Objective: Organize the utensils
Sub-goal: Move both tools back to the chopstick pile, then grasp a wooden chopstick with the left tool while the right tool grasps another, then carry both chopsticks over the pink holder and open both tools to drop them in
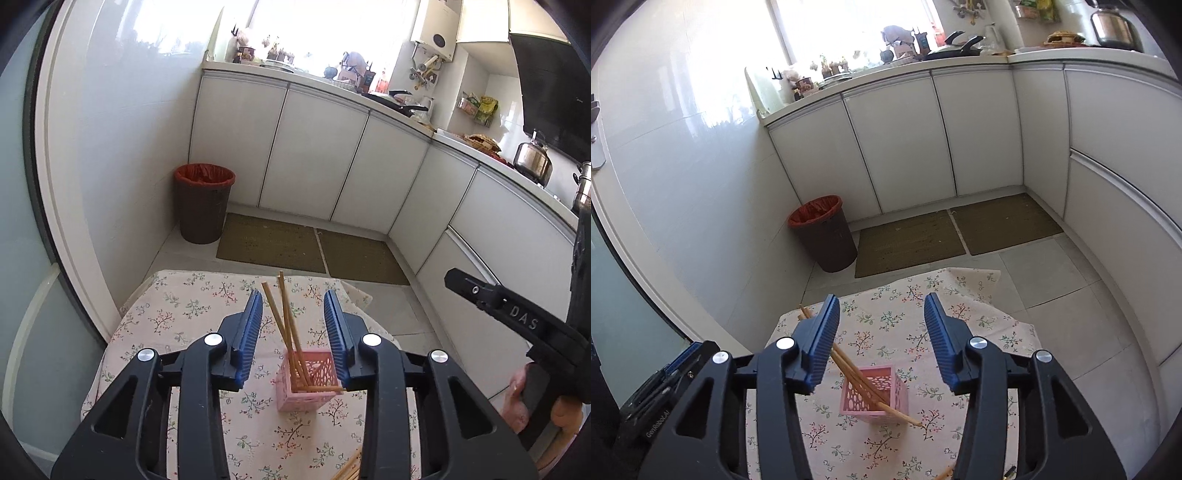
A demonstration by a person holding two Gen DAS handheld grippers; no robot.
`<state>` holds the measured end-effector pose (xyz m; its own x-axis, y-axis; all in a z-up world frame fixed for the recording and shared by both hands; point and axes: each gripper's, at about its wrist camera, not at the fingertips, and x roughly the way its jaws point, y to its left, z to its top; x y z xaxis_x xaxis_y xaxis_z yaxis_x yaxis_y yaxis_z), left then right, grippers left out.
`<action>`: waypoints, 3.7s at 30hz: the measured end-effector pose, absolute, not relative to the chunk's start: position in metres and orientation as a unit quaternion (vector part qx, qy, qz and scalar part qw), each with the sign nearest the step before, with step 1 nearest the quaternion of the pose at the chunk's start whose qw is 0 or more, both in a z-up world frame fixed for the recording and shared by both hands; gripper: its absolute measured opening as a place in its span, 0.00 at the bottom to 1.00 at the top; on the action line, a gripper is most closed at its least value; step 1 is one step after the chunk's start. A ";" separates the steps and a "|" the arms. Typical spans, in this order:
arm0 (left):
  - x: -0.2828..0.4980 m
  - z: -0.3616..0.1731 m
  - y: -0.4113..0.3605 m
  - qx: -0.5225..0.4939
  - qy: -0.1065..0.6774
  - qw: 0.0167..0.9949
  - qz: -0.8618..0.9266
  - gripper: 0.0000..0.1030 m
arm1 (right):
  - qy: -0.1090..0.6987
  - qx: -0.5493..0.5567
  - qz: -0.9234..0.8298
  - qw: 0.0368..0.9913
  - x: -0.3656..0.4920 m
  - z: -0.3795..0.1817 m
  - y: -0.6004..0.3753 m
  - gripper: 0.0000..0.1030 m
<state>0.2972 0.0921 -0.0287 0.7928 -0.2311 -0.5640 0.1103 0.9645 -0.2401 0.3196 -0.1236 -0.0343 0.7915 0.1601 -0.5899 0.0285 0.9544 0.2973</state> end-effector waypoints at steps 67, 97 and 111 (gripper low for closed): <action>0.289 -0.206 -0.044 0.102 0.539 0.819 -0.166 0.07 | 0.589 0.227 -0.088 0.771 0.289 -0.274 -0.221 0.78; 0.266 -0.155 0.047 0.012 0.518 0.839 -0.163 0.07 | 0.487 0.290 0.016 0.823 0.228 -0.207 -0.169 0.08; 0.321 -0.272 0.014 0.037 0.596 0.798 -0.078 0.25 | 0.457 0.289 0.042 0.840 0.206 -0.180 -0.176 0.08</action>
<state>0.3212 0.0141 -0.2716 0.2774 -0.0811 -0.9573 0.1682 0.9851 -0.0348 0.2059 -0.1765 -0.1801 0.5791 0.3347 -0.7434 0.1941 0.8291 0.5244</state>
